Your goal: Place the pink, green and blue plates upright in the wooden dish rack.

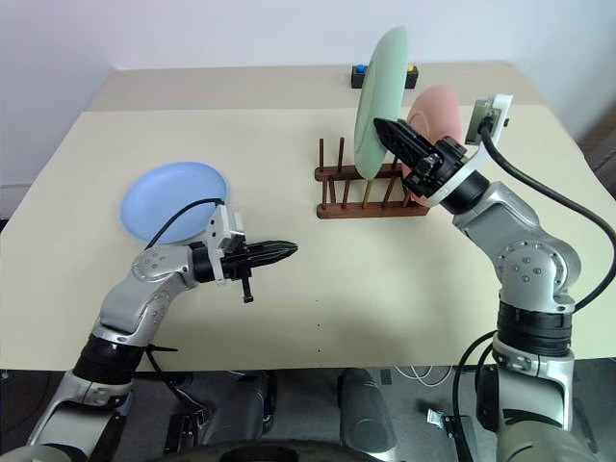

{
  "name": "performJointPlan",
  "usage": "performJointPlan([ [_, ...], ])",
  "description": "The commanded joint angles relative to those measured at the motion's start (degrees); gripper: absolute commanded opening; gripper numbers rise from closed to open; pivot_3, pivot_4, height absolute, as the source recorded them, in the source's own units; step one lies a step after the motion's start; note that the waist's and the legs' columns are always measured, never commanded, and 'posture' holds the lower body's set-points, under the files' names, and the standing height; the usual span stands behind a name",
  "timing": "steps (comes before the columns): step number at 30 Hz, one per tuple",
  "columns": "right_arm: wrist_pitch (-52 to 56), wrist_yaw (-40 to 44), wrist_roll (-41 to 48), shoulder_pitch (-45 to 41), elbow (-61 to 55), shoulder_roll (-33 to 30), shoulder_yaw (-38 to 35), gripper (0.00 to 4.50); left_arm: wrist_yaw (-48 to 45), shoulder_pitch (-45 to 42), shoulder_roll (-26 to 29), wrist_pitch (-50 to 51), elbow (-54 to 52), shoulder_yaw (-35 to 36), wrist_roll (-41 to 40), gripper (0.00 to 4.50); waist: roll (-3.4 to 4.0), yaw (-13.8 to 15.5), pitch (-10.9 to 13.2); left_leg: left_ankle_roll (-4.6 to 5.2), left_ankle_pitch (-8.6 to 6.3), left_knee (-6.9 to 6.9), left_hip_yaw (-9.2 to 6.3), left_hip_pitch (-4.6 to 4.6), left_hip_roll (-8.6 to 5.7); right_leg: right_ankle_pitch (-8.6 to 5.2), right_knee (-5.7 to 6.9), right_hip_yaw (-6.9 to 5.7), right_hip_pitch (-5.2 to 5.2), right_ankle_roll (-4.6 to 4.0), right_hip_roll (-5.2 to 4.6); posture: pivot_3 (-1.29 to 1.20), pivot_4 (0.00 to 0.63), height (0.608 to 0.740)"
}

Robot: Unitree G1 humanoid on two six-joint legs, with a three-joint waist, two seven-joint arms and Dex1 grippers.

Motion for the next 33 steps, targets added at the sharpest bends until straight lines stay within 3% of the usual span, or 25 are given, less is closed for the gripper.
performJointPlan([
  [1, -0.56, 0.6, 0.07, -1.54, 0.1, -0.67, -2.62, 0.04, -0.03, -0.27, -0.16, -1.13, -1.15, -0.04, -0.2, 0.0, 0.0, 0.01, 0.0, 0.0, 0.0, 0.0, 0.0, 0.0, 0.0, 0.0, 0.0, 0.0, 0.0, 0.0, 0.0, 0.0, 0.15, 0.73],
  [32, 2.77, 5.69, -3.48, -3.42, 6.47, -2.19, -2.99, 0.04, -0.09, 0.42, 0.03, -2.78, -0.02, -0.36, 0.63, 0.0, 0.0, -0.07, 0.0, 0.0, 0.0, -0.01, 0.0, -0.04, 0.0, 0.0, -0.01, 0.0, -0.04, 0.0, 0.0, 0.0, 0.15, 0.73],
  [33, 2.8, 5.78, -3.61, -3.5, 6.65, -2.2, -3.08, 0.33, -0.11, 0.38, 0.01, -2.94, 0.22, -0.38, 0.7, 0.0, 0.0, -0.07, 0.0, 0.0, 0.0, -0.01, 0.0, -0.04, 0.0, 0.0, -0.01, 0.0, -0.04, 0.0, 0.0, 0.0, 0.15, 0.73],
])
